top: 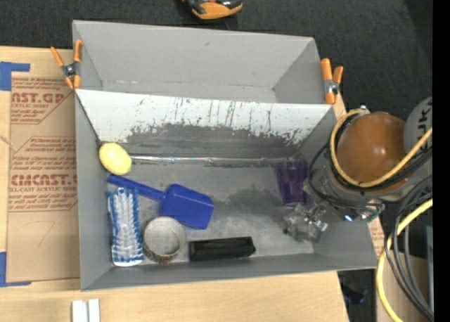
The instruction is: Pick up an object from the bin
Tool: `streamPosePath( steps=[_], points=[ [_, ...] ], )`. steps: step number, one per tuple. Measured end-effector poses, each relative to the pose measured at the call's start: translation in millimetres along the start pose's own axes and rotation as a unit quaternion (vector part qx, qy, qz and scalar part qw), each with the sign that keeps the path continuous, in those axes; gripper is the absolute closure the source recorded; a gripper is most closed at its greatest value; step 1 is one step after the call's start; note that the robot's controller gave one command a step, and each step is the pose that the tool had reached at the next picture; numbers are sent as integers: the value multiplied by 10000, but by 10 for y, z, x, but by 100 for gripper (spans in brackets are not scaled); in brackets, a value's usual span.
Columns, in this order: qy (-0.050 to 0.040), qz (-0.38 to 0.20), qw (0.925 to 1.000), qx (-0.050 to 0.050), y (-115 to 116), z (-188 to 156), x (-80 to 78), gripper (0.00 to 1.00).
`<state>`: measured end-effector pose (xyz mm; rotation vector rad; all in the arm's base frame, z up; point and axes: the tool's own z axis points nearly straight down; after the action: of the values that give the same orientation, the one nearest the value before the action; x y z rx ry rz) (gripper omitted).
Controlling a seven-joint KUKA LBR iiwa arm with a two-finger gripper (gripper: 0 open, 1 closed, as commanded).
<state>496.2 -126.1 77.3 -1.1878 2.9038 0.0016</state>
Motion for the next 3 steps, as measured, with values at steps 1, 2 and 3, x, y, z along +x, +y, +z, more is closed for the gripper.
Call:
streamPosePath(
  steps=[1, 2, 3],
  points=[
    [-13, -520, 9986, -13, 146, 78, -133, 0],
    [-14, -522, 9986, -13, 146, 78, -134, 0],
    [-69, -1075, 9942, -60, 43, 73, 113, 0]
  ],
)
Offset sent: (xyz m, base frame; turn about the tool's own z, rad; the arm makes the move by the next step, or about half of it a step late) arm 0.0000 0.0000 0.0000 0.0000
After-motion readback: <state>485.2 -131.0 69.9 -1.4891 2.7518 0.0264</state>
